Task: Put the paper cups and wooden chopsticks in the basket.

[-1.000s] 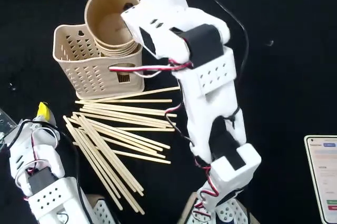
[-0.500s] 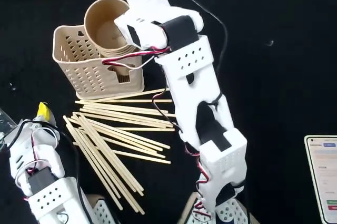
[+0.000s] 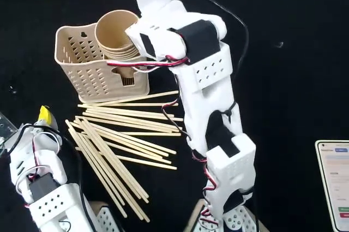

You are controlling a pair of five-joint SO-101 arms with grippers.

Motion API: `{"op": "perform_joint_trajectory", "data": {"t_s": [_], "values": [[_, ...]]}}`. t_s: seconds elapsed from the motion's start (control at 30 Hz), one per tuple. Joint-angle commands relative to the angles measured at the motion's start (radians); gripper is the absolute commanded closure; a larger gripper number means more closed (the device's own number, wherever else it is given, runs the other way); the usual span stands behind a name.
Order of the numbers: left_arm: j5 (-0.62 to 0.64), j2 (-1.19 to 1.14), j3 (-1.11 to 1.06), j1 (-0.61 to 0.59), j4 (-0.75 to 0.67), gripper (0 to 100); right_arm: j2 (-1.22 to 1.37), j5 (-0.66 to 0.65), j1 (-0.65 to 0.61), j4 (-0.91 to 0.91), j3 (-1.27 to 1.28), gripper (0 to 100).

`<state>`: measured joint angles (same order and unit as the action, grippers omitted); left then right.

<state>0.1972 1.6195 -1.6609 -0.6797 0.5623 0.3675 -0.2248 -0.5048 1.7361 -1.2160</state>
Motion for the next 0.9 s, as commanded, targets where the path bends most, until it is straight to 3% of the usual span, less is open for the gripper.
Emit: {"op": "perform_joint_trajectory", "data": {"t_s": [0.0,0.27,0.53,0.67,0.87], "values": [[-0.005,0.014,0.022,0.013,-0.020,77,-0.157,-0.002,0.008,0.034,0.085,76.0],[0.000,0.014,0.025,0.007,-0.020,77,-0.578,0.025,-0.109,-0.028,0.906,78.6],[0.058,0.003,0.074,-0.147,-0.018,77,-0.855,0.025,-0.287,-0.499,1.764,78.6],[0.077,0.003,0.081,-0.163,-0.018,77,-0.872,0.037,-0.381,-0.764,2.017,78.6],[0.080,0.003,0.082,-0.203,-0.025,77,-0.797,0.147,-0.529,-0.990,2.163,78.6]]}}
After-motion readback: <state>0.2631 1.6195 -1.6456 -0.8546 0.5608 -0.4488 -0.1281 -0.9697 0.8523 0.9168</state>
